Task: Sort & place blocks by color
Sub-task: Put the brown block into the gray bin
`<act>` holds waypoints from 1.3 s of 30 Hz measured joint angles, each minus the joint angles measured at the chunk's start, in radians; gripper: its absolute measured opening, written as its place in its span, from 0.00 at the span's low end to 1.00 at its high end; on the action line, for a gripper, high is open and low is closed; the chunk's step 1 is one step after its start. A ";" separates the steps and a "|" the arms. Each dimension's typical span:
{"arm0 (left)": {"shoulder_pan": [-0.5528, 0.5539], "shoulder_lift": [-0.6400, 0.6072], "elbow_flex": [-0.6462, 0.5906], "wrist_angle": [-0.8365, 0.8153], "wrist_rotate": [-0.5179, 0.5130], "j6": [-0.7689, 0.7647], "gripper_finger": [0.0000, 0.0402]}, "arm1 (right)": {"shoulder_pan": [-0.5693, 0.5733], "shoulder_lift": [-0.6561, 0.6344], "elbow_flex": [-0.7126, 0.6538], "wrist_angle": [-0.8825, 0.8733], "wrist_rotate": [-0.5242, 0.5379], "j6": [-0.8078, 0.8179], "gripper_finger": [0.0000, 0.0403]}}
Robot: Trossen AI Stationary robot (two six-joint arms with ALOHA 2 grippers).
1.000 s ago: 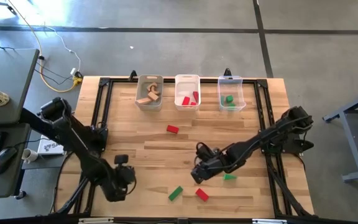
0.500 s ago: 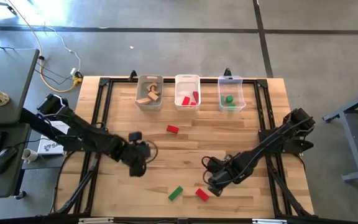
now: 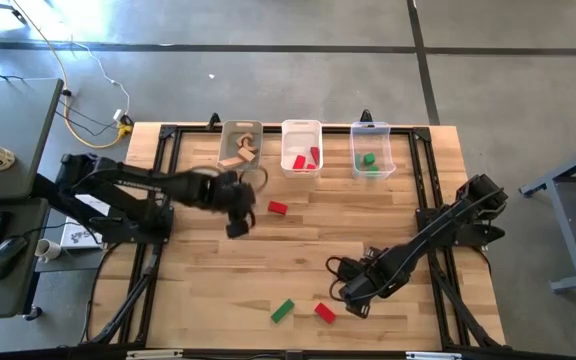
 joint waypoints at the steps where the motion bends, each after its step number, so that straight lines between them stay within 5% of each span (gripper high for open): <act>1: 0.038 -0.005 0.000 0.005 0.004 0.018 0.26 | 0.000 0.000 0.000 0.000 0.006 -0.014 0.53; 8: 0.299 -0.008 0.000 0.089 0.028 0.117 0.26 | -0.002 0.000 0.000 -0.009 0.069 -0.051 0.53; 18: 0.594 -0.007 0.000 0.215 0.189 0.108 0.27 | -0.002 0.000 0.000 -0.065 0.161 -0.122 0.53; 28: 0.695 0.030 0.000 0.234 0.228 0.035 0.27 | -0.002 0.000 0.000 -0.091 0.234 -0.142 0.53; 39: 0.696 0.122 0.000 0.238 0.230 0.009 0.29 | -0.002 0.000 0.000 -0.098 0.193 -0.143 0.53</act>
